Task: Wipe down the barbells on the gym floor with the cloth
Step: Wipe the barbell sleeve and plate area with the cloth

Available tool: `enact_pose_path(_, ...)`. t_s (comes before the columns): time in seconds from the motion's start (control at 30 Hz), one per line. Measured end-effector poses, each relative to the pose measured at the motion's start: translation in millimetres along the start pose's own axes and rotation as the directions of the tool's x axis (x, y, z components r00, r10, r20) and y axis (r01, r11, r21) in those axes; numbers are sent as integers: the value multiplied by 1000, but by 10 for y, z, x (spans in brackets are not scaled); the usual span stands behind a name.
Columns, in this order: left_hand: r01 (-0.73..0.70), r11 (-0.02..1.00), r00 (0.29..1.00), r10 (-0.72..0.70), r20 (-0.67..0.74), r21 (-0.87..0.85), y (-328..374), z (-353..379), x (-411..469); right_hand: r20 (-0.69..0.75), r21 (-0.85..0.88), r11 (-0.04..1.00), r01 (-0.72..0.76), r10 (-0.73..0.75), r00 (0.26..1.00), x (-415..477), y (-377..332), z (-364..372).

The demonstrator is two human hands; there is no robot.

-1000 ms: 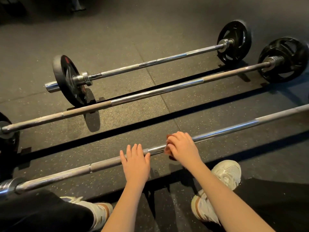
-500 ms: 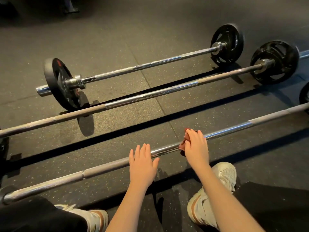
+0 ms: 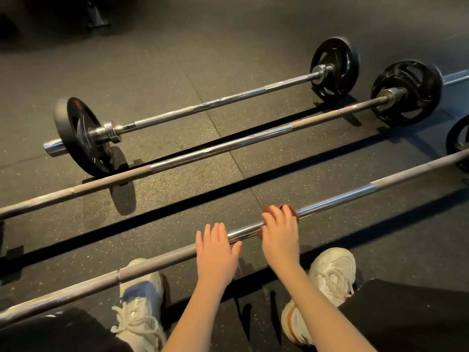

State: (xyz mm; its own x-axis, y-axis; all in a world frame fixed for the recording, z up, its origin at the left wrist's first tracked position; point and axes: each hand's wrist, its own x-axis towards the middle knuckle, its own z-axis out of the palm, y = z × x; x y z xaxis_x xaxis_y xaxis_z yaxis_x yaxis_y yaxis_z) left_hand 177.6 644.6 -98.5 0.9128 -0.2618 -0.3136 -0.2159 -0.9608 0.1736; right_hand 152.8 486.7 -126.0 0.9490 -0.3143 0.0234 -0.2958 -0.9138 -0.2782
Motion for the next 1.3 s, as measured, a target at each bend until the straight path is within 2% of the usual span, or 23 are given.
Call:
enact_pose_path(0.07,-9,1000,1000,9,-5,-3,77,6,30,2,9,978,208,-208,978,19,77,-37)
enact_pose_path(0.13,-17,1000,1000,17,6,-11,152,8,53,36,-3,958,286,-286,958,180,346,-179)
enact_pose_path(0.17,-22,1000,1000,22,12,-9,190,5,62,49,-27,963,267,-265,963,276,486,-242)
enact_pose_path(0.23,-35,999,999,35,18,-8,271,10,76,27,-39,991,128,-127,991,376,673,-290)
enact_pose_path(0.3,-51,998,999,51,12,-22,345,32,85,4,-1,1000,-24,24,1000,316,517,-234)
enact_pose_path(0.33,-54,998,999,54,0,-27,377,47,86,4,13,999,-47,47,999,235,375,-187)
enact_pose_path(0.43,-31,999,999,31,-26,-12,455,61,96,51,26,996,85,-86,995,73,235,-118)
enact_pose_path(0.5,-15,1000,1000,15,-9,-8,504,41,101,143,-5,980,197,-194,971,177,449,-252)
enact_pose_path(0.53,-19,1000,1000,19,-1,-15,522,30,104,173,-31,977,209,-201,964,262,579,-319)
enact_pose_path(0.6,-45,999,999,45,11,-26,528,10,114,163,-68,990,125,-113,980,387,739,-417)
enact_pose_path(0.7,-71,997,997,72,25,-24,461,21,130,151,-41,999,-19,25,988,268,534,-374)
enact_pose_path(0.8,-72,997,997,72,3,-15,462,13,119,195,-48,996,77,-66,979,128,357,-312)
enact_pose_path(0.9,-67,997,998,66,-21,-34,500,12,155,230,-81,985,150,-128,965,313,565,-500)
enact_pose_path(1.0,-81,995,997,80,-25,-54,557,23,217,168,-129,991,19,3,986,453,860,-577)
enact_pose_path(1.1,-114,993,993,114,-37,7,679,59,282,67,-38,996,-86,88,994,360,761,-393)
enact_pose_path(1.17,-112,993,992,113,-55,26,794,78,348,1,0,1000,-11,11,1000,258,638,-246)
enact_pose_path(1.27,-101,994,986,104,-127,26,910,210,476,0,39,979,200,-200,980,388,862,-275)
enact_pose_path(1.3,-91,995,987,95,-132,30,937,238,503,12,60,972,229,-230,973,479,1003,-321)
